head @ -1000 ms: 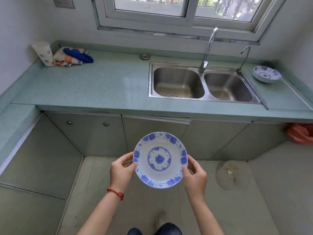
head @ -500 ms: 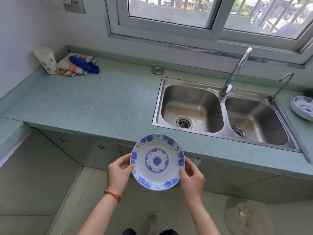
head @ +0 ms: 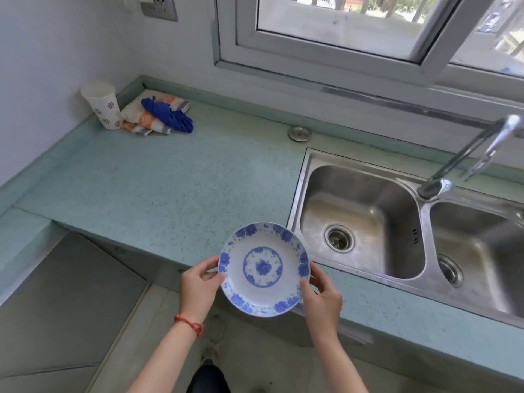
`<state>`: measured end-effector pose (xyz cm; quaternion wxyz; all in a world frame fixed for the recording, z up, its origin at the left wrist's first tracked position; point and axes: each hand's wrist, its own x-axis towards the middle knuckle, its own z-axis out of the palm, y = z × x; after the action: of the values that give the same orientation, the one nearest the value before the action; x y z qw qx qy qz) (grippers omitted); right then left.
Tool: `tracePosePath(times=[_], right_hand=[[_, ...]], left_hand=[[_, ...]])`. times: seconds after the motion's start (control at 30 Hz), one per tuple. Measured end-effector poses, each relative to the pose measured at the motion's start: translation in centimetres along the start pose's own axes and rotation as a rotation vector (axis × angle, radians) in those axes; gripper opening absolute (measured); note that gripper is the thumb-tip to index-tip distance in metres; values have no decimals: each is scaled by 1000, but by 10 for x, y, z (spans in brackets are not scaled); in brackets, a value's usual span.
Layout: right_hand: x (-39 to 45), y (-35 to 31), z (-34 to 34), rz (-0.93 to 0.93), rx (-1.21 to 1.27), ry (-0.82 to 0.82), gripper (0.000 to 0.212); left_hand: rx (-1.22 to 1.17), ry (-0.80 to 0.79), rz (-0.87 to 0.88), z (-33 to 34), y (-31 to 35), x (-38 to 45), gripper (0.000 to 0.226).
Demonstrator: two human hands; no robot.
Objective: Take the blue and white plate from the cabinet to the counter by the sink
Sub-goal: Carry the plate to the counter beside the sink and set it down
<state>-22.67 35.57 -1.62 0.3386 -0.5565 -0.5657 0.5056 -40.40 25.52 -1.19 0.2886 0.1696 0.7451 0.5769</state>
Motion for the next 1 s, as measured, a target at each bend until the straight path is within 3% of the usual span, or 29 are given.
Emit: tracePosePath(times=[0.57,1.0], right_hand=[[98,-58,170,9,-43,6,36],[142,-54,207,33,-111,-34,35]], left_hand=[[2,5,-74,-66,23,194,34],[32,38,-142,-60,12,244,35]])
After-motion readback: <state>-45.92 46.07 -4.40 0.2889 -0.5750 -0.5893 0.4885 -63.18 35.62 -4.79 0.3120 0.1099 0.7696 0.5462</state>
